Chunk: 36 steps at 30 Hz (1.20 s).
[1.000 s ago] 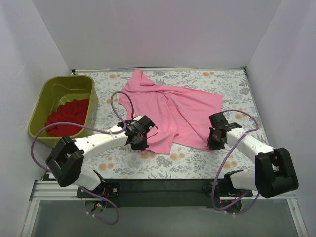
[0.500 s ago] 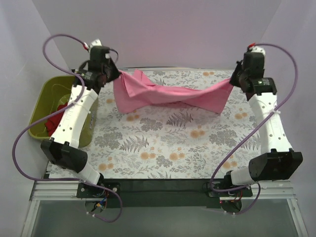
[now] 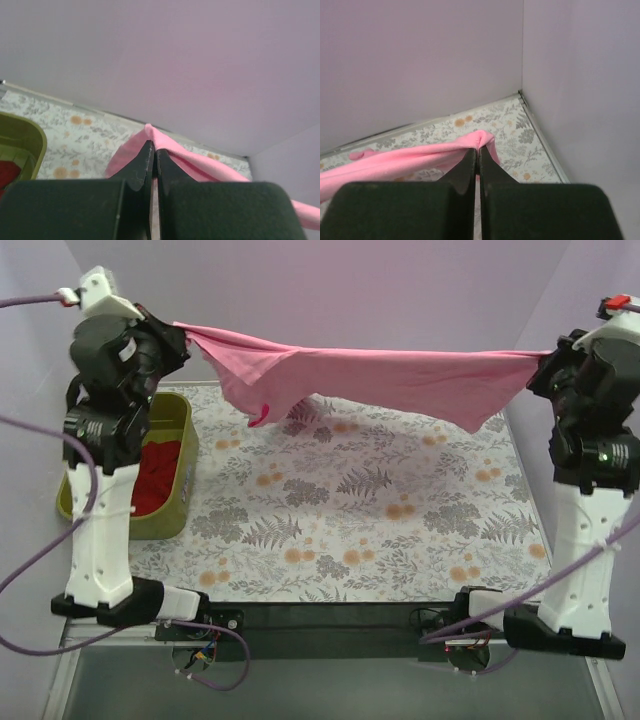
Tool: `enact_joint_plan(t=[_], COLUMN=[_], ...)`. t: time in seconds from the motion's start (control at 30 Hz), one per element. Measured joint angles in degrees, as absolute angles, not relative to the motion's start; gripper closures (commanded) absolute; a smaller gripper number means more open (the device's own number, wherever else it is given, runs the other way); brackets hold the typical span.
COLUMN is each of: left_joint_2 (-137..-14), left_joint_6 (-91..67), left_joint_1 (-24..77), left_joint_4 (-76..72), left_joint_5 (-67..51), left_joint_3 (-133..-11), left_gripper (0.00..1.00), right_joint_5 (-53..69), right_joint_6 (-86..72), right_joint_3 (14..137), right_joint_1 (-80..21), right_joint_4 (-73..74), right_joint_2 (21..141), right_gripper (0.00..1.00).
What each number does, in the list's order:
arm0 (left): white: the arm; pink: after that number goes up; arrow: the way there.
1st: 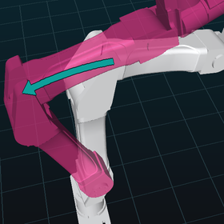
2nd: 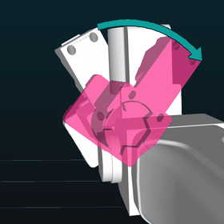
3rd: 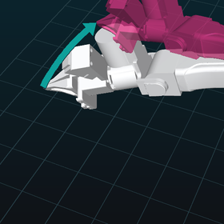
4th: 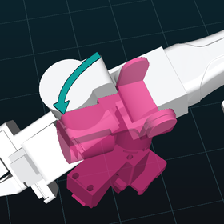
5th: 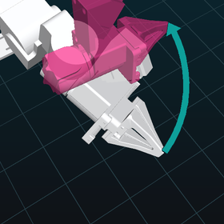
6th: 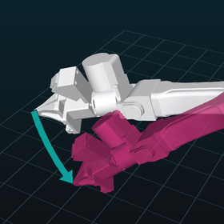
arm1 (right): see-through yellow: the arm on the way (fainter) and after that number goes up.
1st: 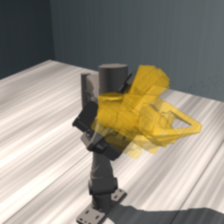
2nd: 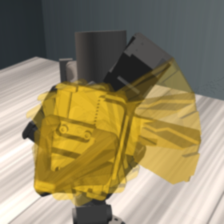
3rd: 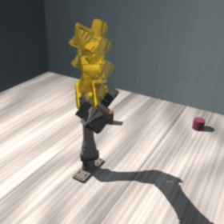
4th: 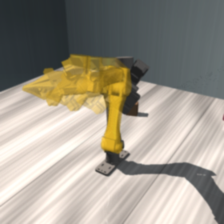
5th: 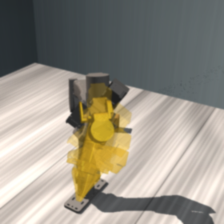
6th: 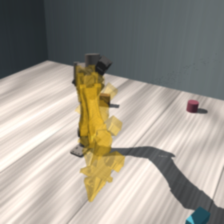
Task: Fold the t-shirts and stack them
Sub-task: Flatten the tshirt out
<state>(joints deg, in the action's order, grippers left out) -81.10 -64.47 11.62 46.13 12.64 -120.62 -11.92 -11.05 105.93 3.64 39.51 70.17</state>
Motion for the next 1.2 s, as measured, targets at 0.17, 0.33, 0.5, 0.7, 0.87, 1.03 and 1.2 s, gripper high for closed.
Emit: enact_joint_plan(t=[0.17, 0.33, 0.5, 0.7, 0.87, 1.03, 1.2], left_joint_2=[-70.0, -66.2, -70.3, -82.6, -94.7, -103.6, -101.7], left_joint_6=[-63.7, -63.3, -63.0, -62.6, -62.5, -62.8, -62.9], left_joint_1=[11.6, 11.4, 11.4, 11.3, 11.3, 10.9, 10.6], left_joint_4=[42.6, 39.7, 38.9, 38.1, 37.8, 35.5, 30.6], left_joint_5=[10.3, 9.2, 8.1, 7.2, 6.5, 4.8, 3.0], left_joint_3=[-121.4, -124.3, -123.8, -122.5, -126.1, -133.9, -133.8], left_gripper=[1.0, 1.0, 1.0, 1.0, 1.0, 1.0, 1.0], right_joint_5=[-10.9, -6.0, 1.1, 8.4, 11.6, 11.0, 8.9], right_joint_6=[-9.3, -8.7, -8.7, -8.8, -9.2, -9.1, -8.4], right_joint_3=[105.3, 106.8, 106.8, 106.9, 110.4, 117.0, 119.4], right_joint_1=[3.8, 4.0, 4.1, 4.2, 4.2, 4.2, 4.2], right_joint_4=[36.6, 33.1, 32.9, 32.6, 31.7, 30.9, 26.8], right_joint_2=[59.5, 56.9, 62.2, 73.5, 84.2, 90.7, 88.9], right_gripper=[0.99, 0.99, 0.99, 0.99, 0.99, 0.99, 0.99])
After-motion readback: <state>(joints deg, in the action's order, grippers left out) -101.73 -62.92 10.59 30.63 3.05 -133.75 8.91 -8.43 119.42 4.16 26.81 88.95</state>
